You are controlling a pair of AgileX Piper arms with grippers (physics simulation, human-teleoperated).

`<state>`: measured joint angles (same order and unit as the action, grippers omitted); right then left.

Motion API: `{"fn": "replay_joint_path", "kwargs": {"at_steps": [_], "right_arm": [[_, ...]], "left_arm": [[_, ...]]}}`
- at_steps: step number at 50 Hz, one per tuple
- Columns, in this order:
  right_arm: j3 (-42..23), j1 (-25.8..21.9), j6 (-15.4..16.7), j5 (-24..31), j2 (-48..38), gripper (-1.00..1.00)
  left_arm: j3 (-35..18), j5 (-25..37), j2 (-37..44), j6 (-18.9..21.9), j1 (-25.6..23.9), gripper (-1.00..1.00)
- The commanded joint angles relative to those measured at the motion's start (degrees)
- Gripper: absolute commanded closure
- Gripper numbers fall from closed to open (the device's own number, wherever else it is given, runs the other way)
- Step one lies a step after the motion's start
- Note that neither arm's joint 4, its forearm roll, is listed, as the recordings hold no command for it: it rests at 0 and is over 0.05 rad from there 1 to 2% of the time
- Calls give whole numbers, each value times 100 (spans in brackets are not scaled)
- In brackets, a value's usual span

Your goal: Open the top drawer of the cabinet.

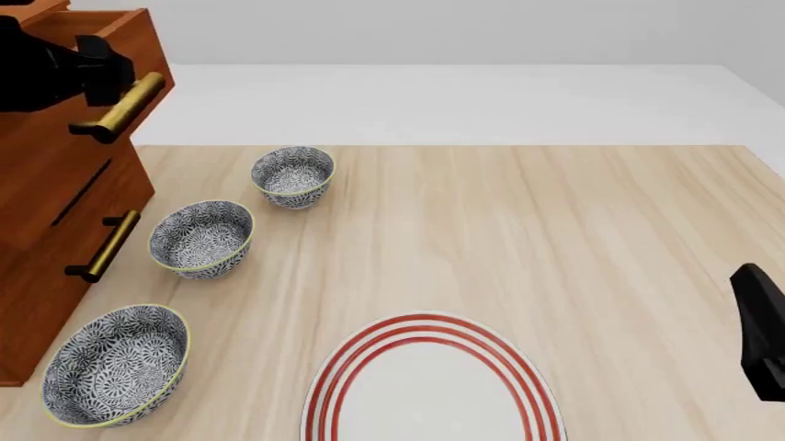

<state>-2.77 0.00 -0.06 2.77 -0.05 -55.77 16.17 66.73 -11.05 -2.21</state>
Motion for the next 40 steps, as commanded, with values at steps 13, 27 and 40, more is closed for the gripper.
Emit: {"fn": "replay_joint_path", "kwargs": {"at_steps": [13, 27, 40], "right_arm": [[-7, 0, 0, 5, 0, -100], [-7, 0, 1, 6, 0, -100], [-7, 1, -1, 6, 0, -100]], "left_arm": [[750, 117, 733, 805, -344, -100], [686, 221, 712, 790, -501, -100], [735, 257, 657, 679, -729, -100]]}}
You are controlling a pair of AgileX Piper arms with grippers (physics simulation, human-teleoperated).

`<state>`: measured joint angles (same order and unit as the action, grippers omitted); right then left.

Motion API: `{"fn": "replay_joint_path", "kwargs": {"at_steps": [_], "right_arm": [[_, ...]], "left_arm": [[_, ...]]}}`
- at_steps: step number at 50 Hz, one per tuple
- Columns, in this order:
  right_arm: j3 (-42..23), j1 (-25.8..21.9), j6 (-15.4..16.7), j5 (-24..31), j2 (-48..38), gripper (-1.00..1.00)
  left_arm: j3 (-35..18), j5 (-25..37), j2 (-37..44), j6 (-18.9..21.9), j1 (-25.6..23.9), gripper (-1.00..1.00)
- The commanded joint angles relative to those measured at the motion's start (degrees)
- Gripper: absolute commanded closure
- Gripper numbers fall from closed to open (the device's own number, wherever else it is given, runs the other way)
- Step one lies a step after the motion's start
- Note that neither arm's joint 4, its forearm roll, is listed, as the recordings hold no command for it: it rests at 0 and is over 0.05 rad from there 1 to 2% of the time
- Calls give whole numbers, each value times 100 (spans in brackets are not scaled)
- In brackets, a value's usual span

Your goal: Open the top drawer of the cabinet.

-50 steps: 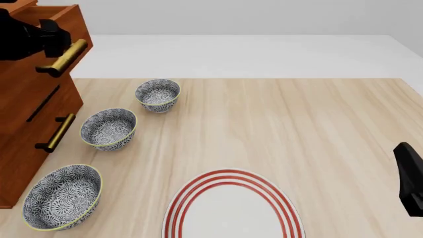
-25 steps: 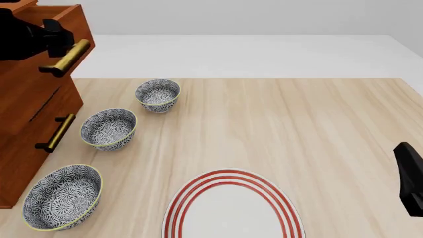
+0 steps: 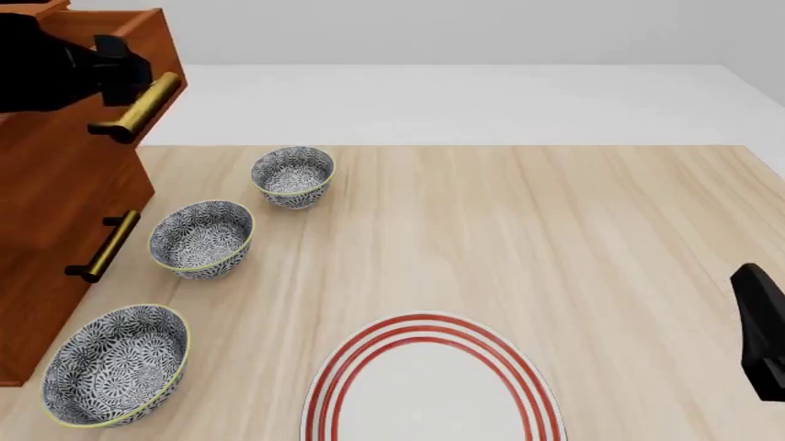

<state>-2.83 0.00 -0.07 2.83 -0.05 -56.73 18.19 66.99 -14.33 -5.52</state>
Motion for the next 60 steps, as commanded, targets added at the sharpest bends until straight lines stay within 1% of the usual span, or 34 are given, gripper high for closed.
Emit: {"fn": "replay_joint_path", "kwargs": {"at_steps": [1, 8, 23, 29, 44, 60], "right_arm": [[0, 1, -1, 0, 0, -100], [0, -1, 1, 1, 0, -100], [0, 0, 0, 0, 0, -100], [0, 0, -1, 1, 0, -100], [0, 1, 0, 0, 0, -100], [0, 1, 0, 1, 0, -100]], "left_arm": [[822, 64, 618, 988, -413, -100], [836, 121, 507, 892, -609, -100], [773, 192, 521, 876, -728, -100], [622, 278, 591, 969, -730, -100], [481, 412, 645, 1070, -785, -100], [321, 525, 835, 1089, -999, -100]]}}
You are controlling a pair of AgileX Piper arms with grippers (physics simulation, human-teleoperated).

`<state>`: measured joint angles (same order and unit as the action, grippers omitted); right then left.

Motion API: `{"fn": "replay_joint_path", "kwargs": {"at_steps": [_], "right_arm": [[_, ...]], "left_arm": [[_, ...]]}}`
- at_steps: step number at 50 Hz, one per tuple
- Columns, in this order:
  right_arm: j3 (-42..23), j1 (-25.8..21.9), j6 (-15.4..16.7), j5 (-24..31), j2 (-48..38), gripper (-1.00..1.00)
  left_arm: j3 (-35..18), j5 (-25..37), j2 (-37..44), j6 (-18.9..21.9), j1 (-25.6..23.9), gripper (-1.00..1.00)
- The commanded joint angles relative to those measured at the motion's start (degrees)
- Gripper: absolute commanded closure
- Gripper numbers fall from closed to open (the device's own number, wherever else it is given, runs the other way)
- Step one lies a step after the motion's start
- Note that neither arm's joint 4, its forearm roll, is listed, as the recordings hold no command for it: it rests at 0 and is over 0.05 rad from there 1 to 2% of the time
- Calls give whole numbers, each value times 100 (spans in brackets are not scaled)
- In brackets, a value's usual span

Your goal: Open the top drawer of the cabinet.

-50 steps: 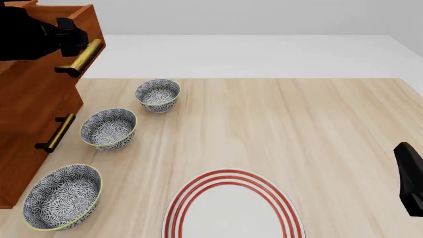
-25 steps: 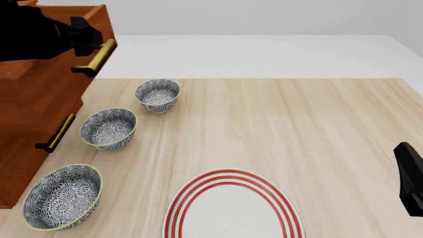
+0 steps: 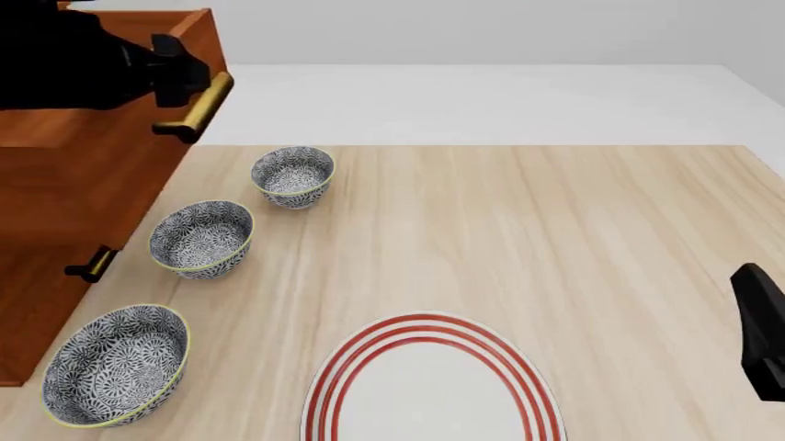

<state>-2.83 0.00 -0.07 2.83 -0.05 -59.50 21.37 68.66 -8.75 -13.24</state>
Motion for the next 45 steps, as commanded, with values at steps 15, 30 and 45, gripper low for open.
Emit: {"fn": "replay_joint_path", "kwargs": {"at_steps": [15, 30, 45], "right_arm": [[0, 1, 0, -1, 0, -100], [0, -1, 1, 0, 0, -100], [0, -1, 0, 0, 0, -100]], "left_arm": [[540, 258, 708, 543, -260, -100], [466, 316, 688, 533, -381, -100], [394, 341, 692, 478, -573, -100]]}}
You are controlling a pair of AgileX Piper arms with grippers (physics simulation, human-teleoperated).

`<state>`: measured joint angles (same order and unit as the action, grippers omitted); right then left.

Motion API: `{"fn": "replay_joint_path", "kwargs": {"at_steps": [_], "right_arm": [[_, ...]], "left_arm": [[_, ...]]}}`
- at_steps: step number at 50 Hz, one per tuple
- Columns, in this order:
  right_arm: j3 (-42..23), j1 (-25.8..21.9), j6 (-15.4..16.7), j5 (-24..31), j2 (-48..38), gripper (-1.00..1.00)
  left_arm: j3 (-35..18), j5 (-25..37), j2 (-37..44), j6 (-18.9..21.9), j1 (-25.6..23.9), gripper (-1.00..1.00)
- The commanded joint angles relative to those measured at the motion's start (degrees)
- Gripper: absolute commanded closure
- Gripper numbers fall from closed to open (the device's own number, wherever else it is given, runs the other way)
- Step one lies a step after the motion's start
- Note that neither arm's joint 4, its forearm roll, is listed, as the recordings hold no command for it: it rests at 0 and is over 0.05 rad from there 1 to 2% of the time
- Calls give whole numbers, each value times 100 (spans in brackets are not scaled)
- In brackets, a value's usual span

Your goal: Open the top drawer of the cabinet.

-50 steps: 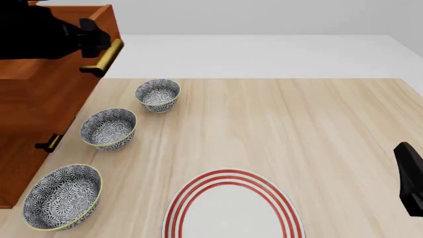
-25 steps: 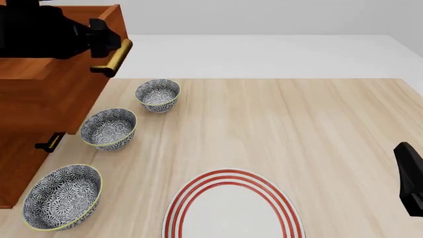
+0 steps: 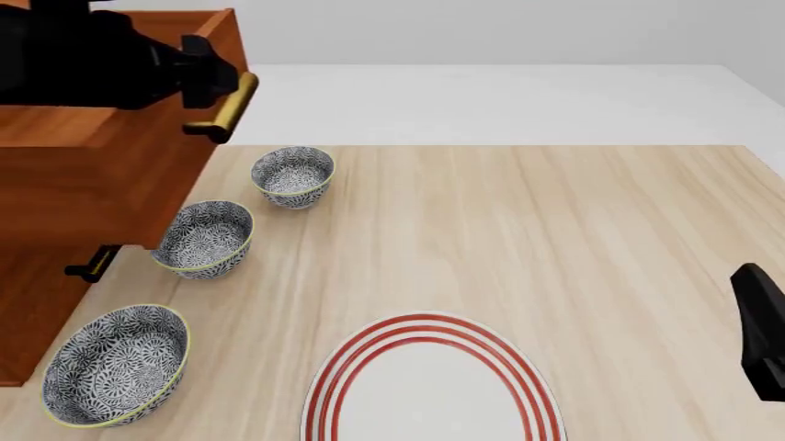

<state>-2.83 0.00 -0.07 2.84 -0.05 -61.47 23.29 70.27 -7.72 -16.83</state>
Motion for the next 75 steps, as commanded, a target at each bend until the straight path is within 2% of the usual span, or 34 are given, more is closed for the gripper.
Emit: {"fn": "replay_joint_path", "kwargs": {"at_steps": [1, 37, 75], "right_arm": [[0, 0, 1, 0, 0, -100], [0, 0, 0, -1, 0, -100], [0, 0, 1, 1, 0, -100]], "left_arm": [[607, 157, 504, 344, -253, -100], [685, 157, 321, 225, -438, -100], [159, 623, -41, 390, -463, -100]]}}
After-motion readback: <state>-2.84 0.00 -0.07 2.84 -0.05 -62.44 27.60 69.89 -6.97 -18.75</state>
